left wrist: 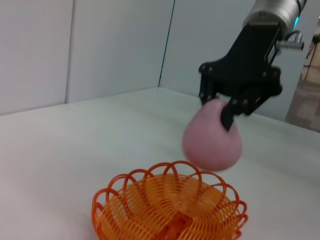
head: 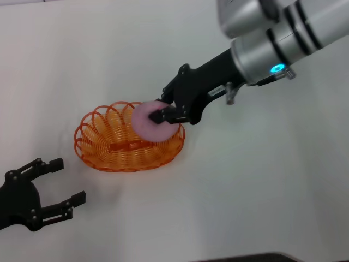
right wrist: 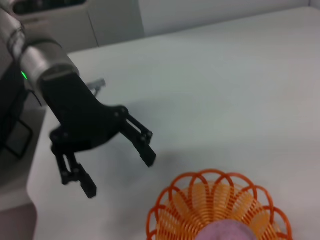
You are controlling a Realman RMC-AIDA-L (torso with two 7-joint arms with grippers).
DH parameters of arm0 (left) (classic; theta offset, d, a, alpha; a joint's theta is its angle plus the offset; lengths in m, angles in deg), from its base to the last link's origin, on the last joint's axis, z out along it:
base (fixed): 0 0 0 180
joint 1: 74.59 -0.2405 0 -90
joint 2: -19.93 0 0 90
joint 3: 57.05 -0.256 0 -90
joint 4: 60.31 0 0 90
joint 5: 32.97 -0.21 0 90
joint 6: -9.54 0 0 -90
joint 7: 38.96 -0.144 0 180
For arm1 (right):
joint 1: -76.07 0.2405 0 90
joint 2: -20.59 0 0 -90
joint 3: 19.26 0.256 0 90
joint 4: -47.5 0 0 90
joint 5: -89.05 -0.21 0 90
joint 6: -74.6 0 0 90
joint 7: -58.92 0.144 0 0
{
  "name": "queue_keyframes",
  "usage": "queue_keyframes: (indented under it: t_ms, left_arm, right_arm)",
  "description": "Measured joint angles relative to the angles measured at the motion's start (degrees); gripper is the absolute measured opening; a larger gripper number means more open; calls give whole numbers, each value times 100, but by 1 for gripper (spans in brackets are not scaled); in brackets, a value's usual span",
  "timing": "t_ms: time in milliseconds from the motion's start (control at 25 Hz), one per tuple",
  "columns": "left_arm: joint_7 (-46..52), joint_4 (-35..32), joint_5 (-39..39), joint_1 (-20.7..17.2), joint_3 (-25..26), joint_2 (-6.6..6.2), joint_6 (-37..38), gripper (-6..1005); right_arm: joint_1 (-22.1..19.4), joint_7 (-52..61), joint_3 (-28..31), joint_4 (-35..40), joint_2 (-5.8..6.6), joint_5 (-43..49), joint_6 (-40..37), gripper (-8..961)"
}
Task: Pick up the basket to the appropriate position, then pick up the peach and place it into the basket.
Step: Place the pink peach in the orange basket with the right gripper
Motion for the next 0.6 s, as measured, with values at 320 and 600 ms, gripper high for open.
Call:
queue_keyframes:
  t_ms: [320, 600]
  left_arm:
    - [20, -16, 0, 3, -1, -8, 12, 891]
    - [23, -11, 0, 7, -1, -9, 17, 891]
  right_arm:
    - [318, -30, -724, -822, -6, -26, 818, 181]
    - [325, -48, -740, -831, -8, -42, 841, 183]
